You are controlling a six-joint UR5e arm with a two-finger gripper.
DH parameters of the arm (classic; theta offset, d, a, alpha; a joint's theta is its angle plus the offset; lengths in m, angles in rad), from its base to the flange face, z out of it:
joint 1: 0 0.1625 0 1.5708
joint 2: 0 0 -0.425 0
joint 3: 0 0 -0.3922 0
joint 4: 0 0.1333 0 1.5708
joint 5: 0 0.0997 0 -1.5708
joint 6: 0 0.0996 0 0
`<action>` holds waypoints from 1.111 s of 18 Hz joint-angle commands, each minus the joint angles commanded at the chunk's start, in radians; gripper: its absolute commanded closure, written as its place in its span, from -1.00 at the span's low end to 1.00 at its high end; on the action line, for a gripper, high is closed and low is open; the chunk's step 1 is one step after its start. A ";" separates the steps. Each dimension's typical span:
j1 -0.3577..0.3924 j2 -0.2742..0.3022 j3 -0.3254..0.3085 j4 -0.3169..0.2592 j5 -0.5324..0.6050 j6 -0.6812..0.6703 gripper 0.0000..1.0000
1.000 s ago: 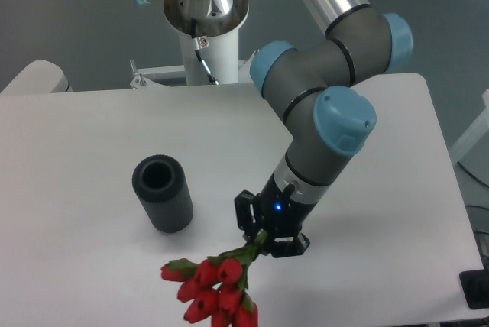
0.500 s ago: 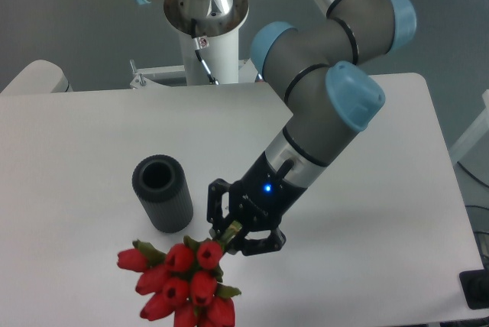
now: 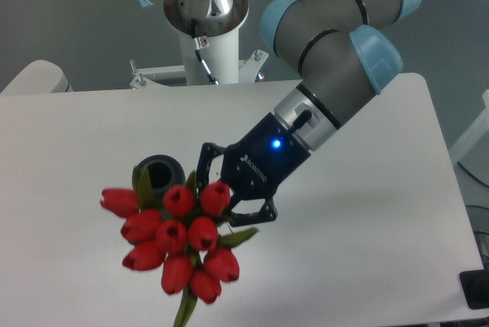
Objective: Insert the flowers into the vase
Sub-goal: 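Carry the red tulips toward the black vase, raising the blooms, then lower the tulip stems into the black vase opening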
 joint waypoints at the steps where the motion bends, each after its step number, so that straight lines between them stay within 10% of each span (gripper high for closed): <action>1: 0.006 0.025 -0.037 0.009 -0.026 0.008 1.00; 9: 0.045 0.123 -0.256 0.028 -0.140 0.156 1.00; 20: 0.040 0.147 -0.310 0.029 -0.161 0.183 1.00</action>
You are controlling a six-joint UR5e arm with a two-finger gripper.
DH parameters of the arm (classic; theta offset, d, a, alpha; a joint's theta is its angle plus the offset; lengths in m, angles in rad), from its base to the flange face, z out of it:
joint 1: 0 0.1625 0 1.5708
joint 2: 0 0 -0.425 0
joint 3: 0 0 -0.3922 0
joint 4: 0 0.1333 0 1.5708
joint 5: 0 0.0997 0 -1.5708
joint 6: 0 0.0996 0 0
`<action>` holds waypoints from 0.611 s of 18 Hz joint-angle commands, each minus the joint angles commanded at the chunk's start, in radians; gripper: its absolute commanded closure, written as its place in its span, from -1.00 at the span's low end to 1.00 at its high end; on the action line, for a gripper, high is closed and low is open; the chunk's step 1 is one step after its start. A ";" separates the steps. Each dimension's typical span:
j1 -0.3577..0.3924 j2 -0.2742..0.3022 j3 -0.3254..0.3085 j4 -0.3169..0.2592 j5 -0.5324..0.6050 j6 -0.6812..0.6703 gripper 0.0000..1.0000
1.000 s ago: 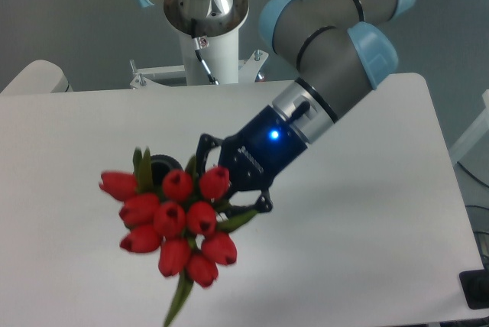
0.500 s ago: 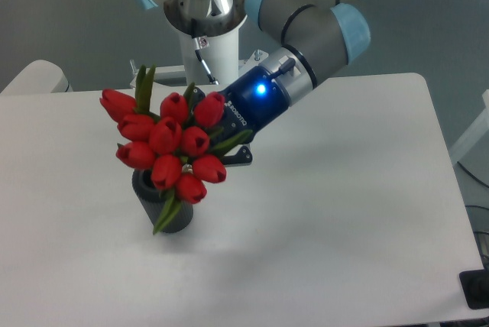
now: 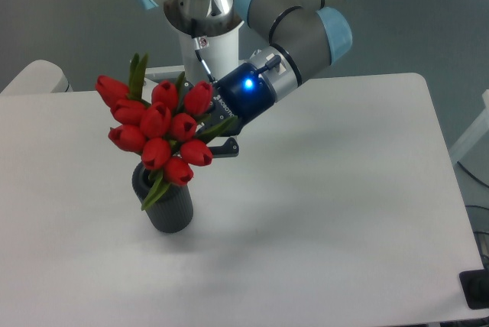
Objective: Insert the flowers into the vase
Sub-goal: 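Lower the tulip stems into the black vase opening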
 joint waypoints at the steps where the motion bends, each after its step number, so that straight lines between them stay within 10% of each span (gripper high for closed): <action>1: -0.003 0.002 -0.002 0.000 -0.006 0.000 1.00; 11: -0.012 0.002 -0.044 0.002 -0.006 0.047 0.99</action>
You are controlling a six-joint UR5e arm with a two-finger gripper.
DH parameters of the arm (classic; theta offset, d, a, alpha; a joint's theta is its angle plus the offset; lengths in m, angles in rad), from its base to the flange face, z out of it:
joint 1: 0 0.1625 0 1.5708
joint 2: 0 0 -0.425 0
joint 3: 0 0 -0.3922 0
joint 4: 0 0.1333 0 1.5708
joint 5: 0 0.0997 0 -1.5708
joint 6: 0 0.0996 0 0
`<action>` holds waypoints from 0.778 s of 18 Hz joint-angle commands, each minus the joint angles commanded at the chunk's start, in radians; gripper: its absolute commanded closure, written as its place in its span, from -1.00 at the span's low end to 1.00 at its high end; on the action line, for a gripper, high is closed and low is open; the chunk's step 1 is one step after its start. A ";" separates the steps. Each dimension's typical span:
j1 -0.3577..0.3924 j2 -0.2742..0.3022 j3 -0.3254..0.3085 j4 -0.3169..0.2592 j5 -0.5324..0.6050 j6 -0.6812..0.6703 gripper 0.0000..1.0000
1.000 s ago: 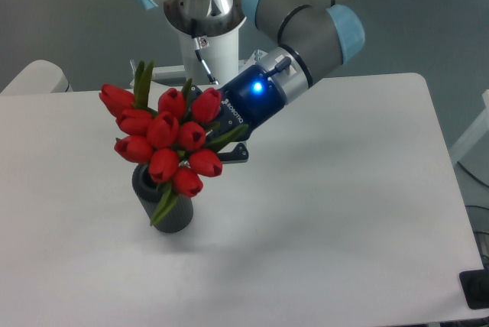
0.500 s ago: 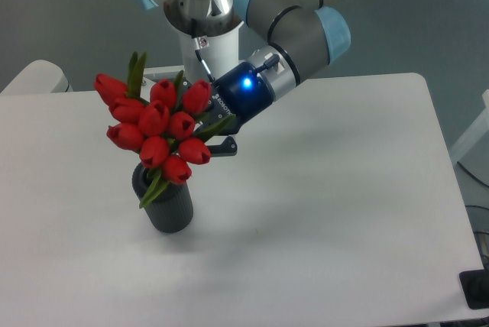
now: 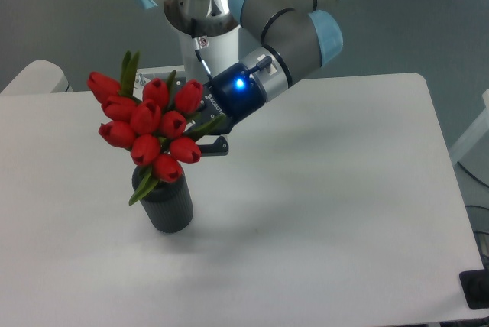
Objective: Insert the flowers into the vase
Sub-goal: 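Lower the tulip stems into the black vase opening, then push the tulips deeper into the vase and settle them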
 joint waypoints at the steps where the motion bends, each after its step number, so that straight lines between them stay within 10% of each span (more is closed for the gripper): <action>1: 0.000 0.000 -0.002 0.000 0.000 0.020 0.99; 14: -0.015 -0.064 -0.080 0.003 0.011 0.236 0.90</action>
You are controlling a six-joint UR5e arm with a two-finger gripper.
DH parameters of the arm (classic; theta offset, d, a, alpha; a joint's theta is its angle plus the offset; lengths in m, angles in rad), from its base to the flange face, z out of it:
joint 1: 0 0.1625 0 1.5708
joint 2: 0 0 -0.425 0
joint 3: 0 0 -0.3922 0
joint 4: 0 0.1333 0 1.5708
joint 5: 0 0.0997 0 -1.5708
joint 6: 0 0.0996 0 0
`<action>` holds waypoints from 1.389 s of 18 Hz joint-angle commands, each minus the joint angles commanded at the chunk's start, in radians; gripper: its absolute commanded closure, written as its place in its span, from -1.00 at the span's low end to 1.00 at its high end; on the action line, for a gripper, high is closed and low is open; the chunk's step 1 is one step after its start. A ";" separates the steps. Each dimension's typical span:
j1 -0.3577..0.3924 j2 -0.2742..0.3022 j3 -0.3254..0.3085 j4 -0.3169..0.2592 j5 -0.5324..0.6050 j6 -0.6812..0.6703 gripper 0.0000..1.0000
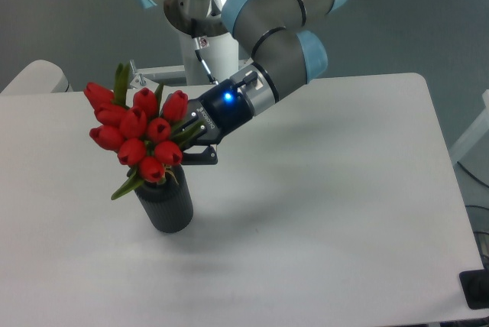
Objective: Insert the flowers into the vase
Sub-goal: 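Push the tulips deeper into the vase and settle them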
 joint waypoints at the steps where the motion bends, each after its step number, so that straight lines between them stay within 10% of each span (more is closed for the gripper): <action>1: 0.000 -0.008 0.000 0.000 0.002 0.012 0.90; 17: 0.000 -0.054 -0.092 0.008 0.012 0.167 0.66; 25: 0.000 -0.052 -0.124 0.015 0.012 0.183 -0.27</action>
